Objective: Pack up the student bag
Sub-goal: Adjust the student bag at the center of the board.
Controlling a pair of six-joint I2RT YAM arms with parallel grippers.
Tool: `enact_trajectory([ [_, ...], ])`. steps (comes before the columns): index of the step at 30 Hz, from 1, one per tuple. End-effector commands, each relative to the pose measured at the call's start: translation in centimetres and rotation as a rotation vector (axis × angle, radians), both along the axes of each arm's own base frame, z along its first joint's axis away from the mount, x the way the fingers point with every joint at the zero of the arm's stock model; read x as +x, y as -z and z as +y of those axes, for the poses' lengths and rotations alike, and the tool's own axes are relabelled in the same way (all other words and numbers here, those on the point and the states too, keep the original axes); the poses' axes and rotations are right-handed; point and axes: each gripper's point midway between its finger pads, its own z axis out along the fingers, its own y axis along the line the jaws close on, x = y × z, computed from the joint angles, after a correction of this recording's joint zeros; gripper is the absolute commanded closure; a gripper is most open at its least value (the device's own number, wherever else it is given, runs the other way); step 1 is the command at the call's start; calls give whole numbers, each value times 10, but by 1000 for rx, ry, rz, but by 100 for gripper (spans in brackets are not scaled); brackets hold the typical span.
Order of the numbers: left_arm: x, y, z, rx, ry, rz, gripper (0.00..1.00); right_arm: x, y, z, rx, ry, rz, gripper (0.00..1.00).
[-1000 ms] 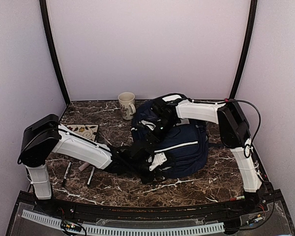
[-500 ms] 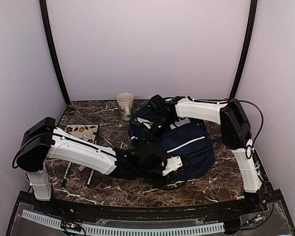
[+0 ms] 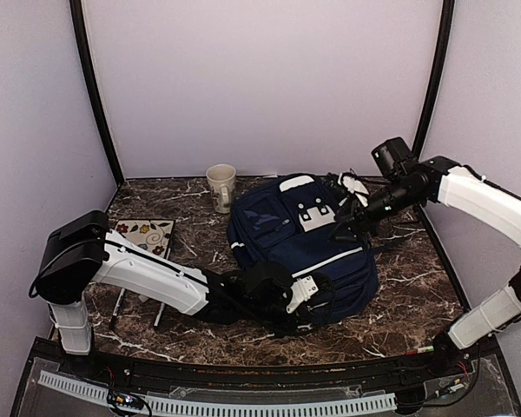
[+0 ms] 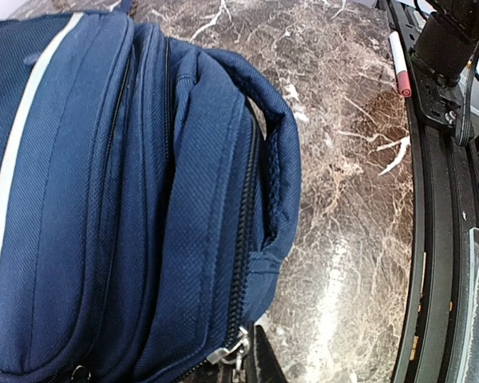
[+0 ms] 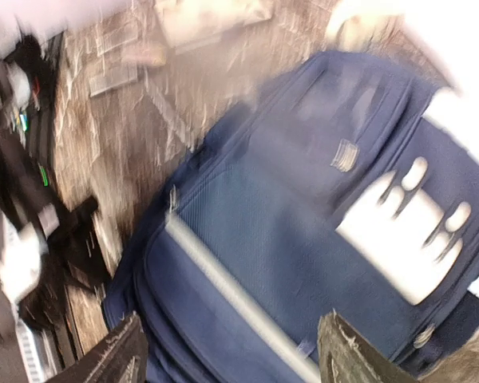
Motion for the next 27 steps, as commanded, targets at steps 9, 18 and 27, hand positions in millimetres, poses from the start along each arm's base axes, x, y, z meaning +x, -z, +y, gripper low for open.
enact_trajectory([
  [9, -6, -7, 4, -56, -21, 67, 97, -11, 109, -45, -307, 4, 44, 22],
  [18, -3, -12, 2, -72, -35, 54, 98, -29, 136, -40, -403, -156, 33, 20],
  [27, -1, -17, 2, -94, -58, 56, 98, -2, 154, -23, -500, -77, -138, 35],
])
